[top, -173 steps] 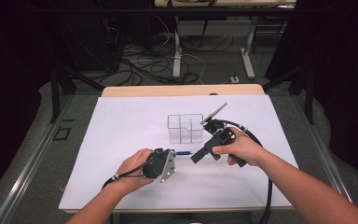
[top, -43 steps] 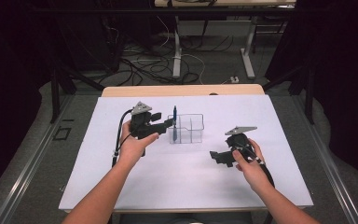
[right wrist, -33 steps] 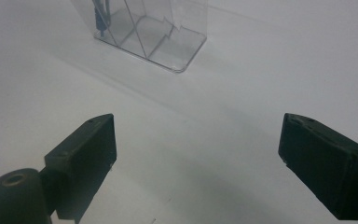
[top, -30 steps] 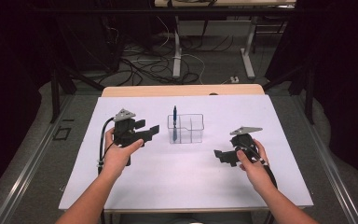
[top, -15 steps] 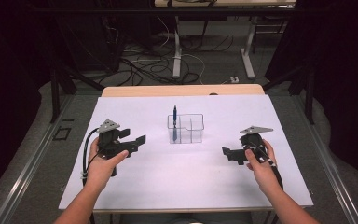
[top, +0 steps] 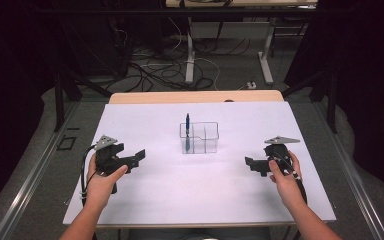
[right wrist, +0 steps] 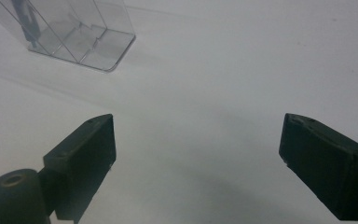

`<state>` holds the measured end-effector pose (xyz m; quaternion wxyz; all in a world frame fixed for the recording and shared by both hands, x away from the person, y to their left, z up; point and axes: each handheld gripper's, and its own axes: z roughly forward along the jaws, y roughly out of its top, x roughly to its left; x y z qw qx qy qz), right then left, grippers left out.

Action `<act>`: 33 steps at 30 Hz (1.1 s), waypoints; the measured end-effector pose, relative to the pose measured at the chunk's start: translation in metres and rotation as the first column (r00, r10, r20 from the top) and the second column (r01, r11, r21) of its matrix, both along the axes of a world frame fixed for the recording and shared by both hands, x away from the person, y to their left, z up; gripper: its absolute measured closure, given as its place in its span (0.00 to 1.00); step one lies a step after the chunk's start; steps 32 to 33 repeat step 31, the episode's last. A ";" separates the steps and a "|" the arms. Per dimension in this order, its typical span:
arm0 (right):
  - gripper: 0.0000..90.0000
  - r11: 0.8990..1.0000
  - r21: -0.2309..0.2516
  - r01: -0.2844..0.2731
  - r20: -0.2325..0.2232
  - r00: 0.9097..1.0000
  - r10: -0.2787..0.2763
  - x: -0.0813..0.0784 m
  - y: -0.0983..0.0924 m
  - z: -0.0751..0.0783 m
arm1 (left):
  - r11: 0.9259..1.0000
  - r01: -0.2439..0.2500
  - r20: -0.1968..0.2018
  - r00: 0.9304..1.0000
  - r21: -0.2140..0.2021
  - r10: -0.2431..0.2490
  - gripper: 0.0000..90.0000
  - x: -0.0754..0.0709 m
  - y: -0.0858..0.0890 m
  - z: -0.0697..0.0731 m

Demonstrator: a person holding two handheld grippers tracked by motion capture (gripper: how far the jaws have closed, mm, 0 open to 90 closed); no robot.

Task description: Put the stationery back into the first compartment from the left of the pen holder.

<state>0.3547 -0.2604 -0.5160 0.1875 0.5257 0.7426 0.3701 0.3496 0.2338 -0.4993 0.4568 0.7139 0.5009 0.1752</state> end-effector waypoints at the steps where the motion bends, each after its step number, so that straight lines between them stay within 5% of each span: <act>1: 0.12 1.000 0.002 0.005 0.001 1.000 -0.005 0.000 -0.001 -0.001 | 1.000 -0.002 0.004 1.000 0.006 0.002 0.05 0.000 0.000 -0.001; 33: 0.12 0.997 0.010 0.075 -0.003 0.997 -0.075 0.002 -0.016 -0.010 | 0.998 -0.042 -0.026 0.999 0.045 0.043 0.00 0.000 0.009 -0.018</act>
